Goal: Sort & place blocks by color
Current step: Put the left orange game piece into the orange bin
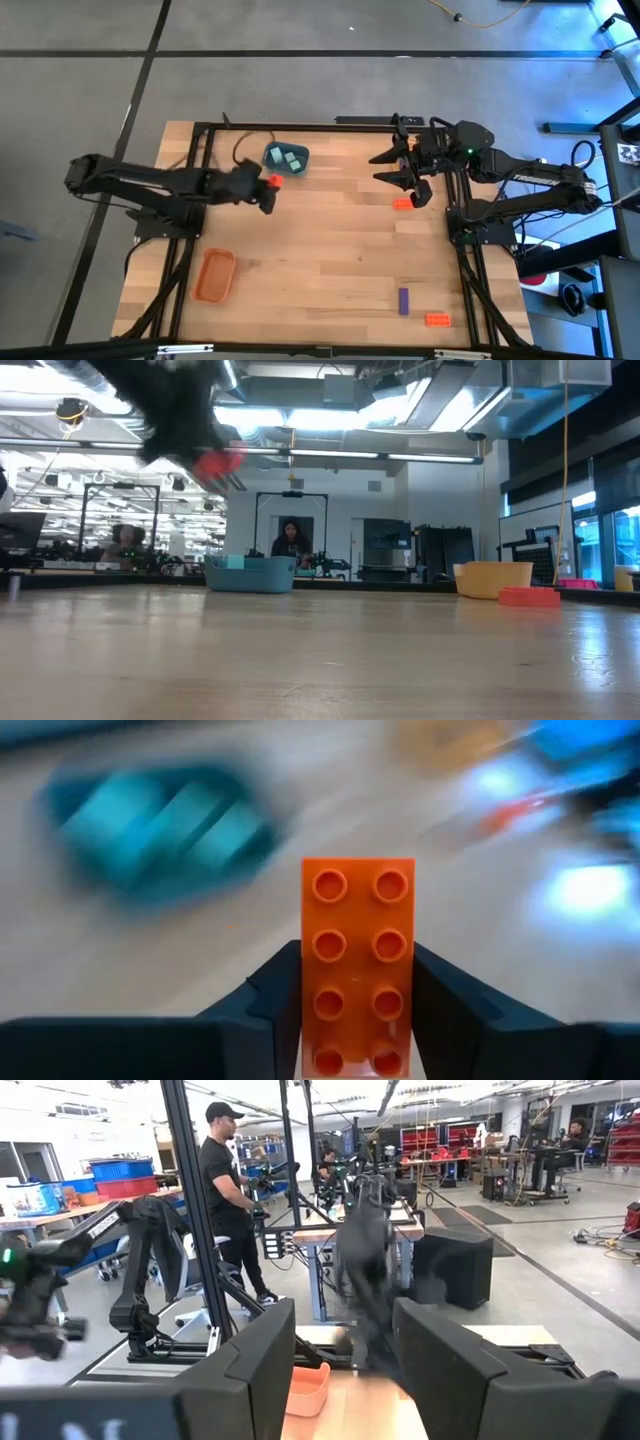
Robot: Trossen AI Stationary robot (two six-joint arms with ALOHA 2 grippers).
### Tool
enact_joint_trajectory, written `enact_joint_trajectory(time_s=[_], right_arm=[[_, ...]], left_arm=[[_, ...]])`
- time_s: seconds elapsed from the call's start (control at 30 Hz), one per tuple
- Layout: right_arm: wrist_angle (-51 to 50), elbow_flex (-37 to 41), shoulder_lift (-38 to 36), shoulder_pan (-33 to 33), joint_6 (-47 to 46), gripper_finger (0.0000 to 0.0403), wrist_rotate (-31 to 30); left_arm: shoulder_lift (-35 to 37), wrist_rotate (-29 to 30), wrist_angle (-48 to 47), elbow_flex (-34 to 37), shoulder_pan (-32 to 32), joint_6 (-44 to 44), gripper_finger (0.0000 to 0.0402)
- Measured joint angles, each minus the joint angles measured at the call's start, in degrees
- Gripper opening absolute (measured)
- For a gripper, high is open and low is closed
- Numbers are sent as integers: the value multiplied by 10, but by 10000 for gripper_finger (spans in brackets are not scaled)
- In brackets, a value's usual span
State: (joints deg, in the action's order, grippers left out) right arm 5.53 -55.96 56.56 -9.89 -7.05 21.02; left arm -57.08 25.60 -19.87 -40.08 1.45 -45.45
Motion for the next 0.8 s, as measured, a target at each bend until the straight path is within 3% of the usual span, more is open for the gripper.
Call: enact_joint_trajectory(time_s=[0.13,0.3,0.47,0.8], right_arm=[[7,0,10,0,-1,174,0],[9,0,23,0,-1,174,0],[11,0,37,0,-1,174,0],[33,0,74,0,-77,174,-4]], left_arm=[[51,-95,204,-1,-8,160,136],[74,-196,369,-2,-24,219,135],[76,-239,391,-2,-35,223,135],[46,-238,397,-2,-34,247,135]])
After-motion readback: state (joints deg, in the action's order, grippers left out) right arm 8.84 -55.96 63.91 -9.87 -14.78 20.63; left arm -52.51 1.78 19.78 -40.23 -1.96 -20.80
